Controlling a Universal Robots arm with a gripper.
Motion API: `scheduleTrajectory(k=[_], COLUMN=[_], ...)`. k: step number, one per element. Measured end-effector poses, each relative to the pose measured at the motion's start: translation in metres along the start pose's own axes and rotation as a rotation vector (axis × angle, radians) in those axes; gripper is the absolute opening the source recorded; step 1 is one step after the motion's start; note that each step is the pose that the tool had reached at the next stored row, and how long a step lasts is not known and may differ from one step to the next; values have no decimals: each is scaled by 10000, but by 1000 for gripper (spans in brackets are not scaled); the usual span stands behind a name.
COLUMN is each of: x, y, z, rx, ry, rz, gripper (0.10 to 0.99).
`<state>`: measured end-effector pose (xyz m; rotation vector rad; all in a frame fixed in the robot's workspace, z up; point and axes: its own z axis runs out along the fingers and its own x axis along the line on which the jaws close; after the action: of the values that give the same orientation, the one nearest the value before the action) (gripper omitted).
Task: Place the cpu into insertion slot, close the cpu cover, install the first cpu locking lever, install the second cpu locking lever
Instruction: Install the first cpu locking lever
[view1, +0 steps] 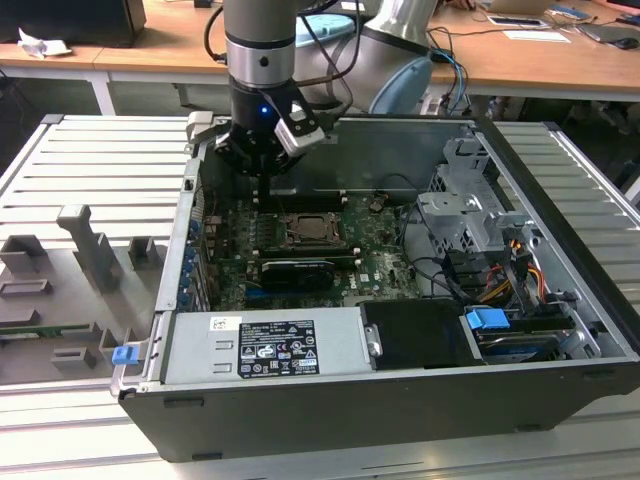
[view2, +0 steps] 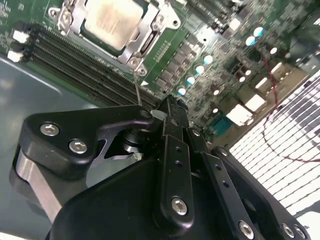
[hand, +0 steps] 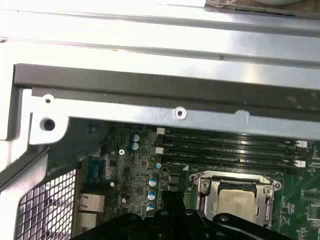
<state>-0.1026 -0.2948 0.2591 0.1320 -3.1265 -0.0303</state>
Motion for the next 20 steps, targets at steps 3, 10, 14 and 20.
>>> scheduleTrajectory(k=[3, 10, 14, 20], x=[-6, -70, -118, -166], y=[50, 60, 55, 51], z=[14, 16, 22, 25], rx=[0, 0, 7, 15], ry=[-3, -3, -3, -2], rz=[-1, -1, 0, 0], gripper=[106, 106, 106, 106])
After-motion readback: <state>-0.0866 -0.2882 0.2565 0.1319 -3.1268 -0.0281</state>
